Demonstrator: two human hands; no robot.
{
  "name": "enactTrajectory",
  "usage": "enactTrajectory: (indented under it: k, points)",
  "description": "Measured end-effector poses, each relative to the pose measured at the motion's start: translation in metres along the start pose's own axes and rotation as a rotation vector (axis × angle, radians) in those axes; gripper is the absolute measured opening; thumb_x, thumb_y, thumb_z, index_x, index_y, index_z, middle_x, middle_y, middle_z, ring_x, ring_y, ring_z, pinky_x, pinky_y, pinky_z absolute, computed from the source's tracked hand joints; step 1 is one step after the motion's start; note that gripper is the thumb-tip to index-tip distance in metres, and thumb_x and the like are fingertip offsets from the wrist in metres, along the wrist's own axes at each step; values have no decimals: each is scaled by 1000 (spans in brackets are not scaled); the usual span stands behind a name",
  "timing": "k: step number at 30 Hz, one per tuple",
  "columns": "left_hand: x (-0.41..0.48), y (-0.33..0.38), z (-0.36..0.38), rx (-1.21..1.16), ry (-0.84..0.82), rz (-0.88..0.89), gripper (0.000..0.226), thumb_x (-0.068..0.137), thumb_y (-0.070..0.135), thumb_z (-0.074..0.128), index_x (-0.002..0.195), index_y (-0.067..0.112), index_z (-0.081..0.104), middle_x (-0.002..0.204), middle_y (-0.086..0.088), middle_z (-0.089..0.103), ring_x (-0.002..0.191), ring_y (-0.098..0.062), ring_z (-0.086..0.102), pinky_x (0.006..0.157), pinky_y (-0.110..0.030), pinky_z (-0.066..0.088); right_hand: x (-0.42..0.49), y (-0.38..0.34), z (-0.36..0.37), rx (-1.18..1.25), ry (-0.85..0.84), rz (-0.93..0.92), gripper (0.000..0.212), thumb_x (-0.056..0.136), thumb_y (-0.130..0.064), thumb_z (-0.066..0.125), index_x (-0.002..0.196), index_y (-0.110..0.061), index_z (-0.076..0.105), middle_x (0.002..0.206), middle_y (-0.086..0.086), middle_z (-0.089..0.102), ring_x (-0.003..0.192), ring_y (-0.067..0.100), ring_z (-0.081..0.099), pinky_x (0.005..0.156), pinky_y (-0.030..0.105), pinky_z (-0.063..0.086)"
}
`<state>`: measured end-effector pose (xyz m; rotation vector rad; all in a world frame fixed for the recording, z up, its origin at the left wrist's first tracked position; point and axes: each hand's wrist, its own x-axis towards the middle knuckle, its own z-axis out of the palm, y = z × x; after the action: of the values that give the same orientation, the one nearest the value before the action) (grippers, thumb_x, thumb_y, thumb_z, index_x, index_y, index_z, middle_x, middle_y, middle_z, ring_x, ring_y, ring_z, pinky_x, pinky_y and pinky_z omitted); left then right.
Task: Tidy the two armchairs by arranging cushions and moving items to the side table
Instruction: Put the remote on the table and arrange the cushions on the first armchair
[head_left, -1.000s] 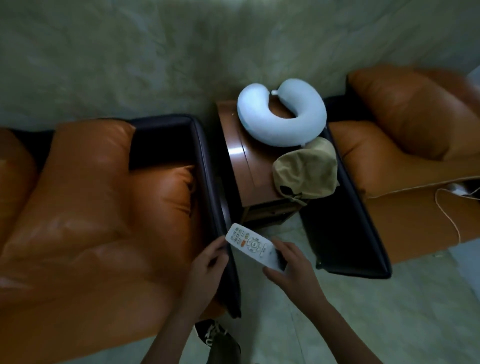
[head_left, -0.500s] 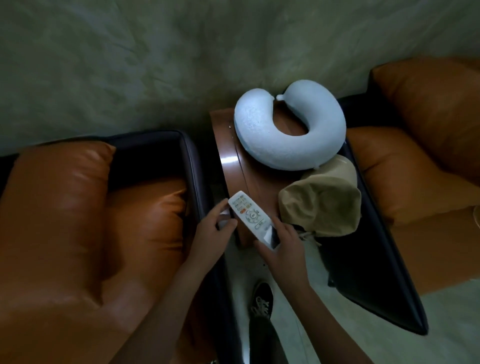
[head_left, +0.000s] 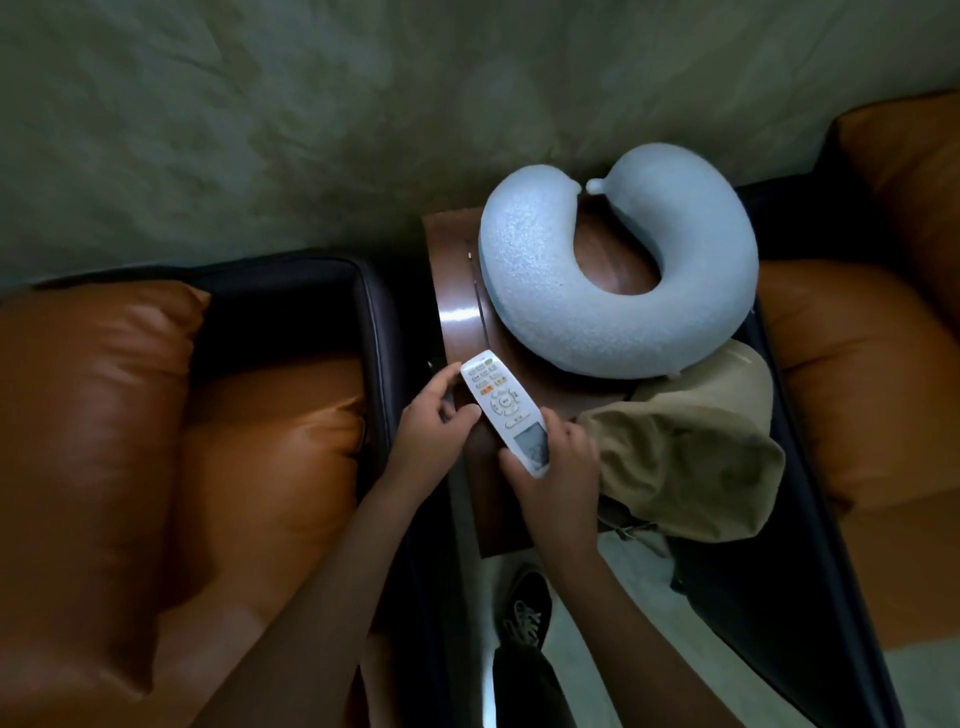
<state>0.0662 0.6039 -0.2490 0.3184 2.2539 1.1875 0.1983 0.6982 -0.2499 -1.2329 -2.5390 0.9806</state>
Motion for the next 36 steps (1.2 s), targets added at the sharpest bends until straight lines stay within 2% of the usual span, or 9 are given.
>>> enactTrajectory:
  k: [5,9,11,19,24,29,30,33,36]
  points:
    - [7,-6,1,51,2,25,59,89,14,64,144,33,50,84,-7,56,70,-11,52,66,-11,42,2,3,11,-16,6,25,59,75,-32,80,126,-12,62,106,8,60,98,27,51,85,40,45]
    - [9,-3,5,74,-20,87,58,91,9,60,146,21,49,127,12,55,81,-15,54,78,-16,46,4,6,12,-55,25,27,58,74,-31,81,125,-12,62,106,9,59,96,29,52,83,40,45]
    - [9,-2,6,82,-32,78,57,93,11,58,148,20,46,133,15,50,83,-15,54,82,-20,48,4,8,12,-98,21,22,59,74,-30,82,126,-10,62,108,11,59,97,31,54,84,41,45]
    - [-14,1,-12,81,-122,-10,61,95,18,55,153,27,39,134,14,49,86,-7,57,89,-26,51,5,8,8,-185,-7,35,69,74,-31,84,133,-6,57,122,18,56,107,36,54,88,47,47]
    - [-62,-11,-51,38,-60,-17,55,94,9,56,148,14,46,127,-12,58,82,-7,53,91,-24,46,-5,3,-8,-184,-35,3,80,71,-24,86,139,-7,47,137,21,45,122,40,47,99,49,45]
    - [-115,-47,-117,-104,38,-111,48,100,16,54,146,28,49,131,9,59,111,-7,59,104,-23,45,-38,-25,-9,-106,12,-125,68,74,-13,83,132,6,54,130,32,49,119,48,47,102,54,40]
    - [-123,-53,-130,-123,72,-103,46,99,16,54,142,32,52,128,13,61,110,0,59,102,-19,44,-47,-36,-7,-83,4,-155,64,76,-15,81,131,8,56,129,33,52,118,48,48,102,53,39]
    - [-148,-62,-168,-175,164,-55,45,95,16,54,129,46,57,121,16,64,82,8,59,77,-5,42,-76,-74,7,23,-118,-202,61,79,-7,83,133,3,58,132,26,55,123,42,48,108,47,35]
    - [-173,-78,-210,-242,210,-21,47,94,13,57,123,50,58,116,12,68,81,-4,62,77,-12,46,-109,-120,30,93,-227,-235,62,82,-10,81,139,-2,55,134,21,54,127,38,48,110,52,39]
